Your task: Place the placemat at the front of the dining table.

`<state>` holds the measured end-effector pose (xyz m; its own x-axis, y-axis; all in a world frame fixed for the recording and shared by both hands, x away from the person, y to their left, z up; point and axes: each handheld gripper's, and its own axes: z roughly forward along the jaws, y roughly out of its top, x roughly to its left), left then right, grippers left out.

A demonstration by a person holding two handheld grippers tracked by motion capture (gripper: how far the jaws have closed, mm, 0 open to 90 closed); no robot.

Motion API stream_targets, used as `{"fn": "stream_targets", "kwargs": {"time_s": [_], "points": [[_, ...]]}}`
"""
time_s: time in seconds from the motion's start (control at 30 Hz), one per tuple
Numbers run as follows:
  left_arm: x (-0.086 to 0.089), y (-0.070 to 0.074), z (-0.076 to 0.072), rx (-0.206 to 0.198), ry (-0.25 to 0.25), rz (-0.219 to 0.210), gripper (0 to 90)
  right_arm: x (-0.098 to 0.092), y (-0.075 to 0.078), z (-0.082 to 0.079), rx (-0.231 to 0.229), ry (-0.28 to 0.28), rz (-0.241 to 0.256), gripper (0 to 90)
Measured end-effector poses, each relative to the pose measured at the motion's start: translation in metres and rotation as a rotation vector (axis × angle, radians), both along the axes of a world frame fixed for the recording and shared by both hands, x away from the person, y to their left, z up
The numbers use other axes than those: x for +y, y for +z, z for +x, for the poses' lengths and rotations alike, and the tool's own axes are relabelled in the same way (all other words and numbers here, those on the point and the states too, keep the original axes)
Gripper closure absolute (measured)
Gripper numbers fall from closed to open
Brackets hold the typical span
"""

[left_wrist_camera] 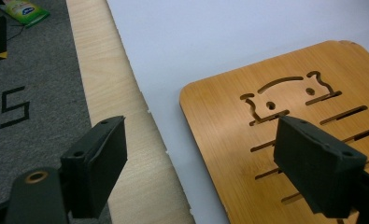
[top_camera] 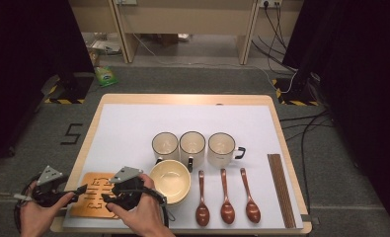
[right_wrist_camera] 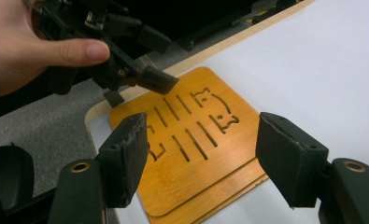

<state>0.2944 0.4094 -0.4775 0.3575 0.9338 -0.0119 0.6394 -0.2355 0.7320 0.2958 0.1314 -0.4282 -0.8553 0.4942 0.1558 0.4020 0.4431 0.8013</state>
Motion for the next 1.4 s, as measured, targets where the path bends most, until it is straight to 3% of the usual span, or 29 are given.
{"fn": "stream_targets", "kwargs": {"time_s": [0.17,0.2,0.4,0.43,0.6,0.73,1.4], "points": [[-0.001,0.001,0.000,0.002,-0.008,-0.014,17.6,0.007,-0.010,-0.003,0.007,0.025,-0.028,34.5],[-0.002,0.001,0.000,0.004,-0.014,-0.021,17.8,0.009,-0.011,-0.003,-0.013,0.033,-0.042,34.6],[-0.003,0.001,0.001,0.004,-0.015,-0.043,18.2,0.014,-0.012,-0.008,-0.005,0.052,-0.042,34.5],[-0.003,0.002,0.000,0.004,-0.015,-0.041,18.2,0.015,-0.015,-0.008,0.018,0.041,-0.043,34.5],[-0.003,0.001,0.001,0.006,-0.013,-0.040,18.1,0.015,-0.019,-0.008,0.035,0.040,-0.044,34.5],[-0.003,0.001,0.001,0.016,-0.022,-0.032,18.1,0.016,-0.022,-0.006,0.015,0.052,-0.051,34.5],[-0.006,0.000,0.002,0.031,-0.029,-0.044,18.5,0.021,-0.046,-0.005,0.086,0.036,-0.098,34.2]]}}
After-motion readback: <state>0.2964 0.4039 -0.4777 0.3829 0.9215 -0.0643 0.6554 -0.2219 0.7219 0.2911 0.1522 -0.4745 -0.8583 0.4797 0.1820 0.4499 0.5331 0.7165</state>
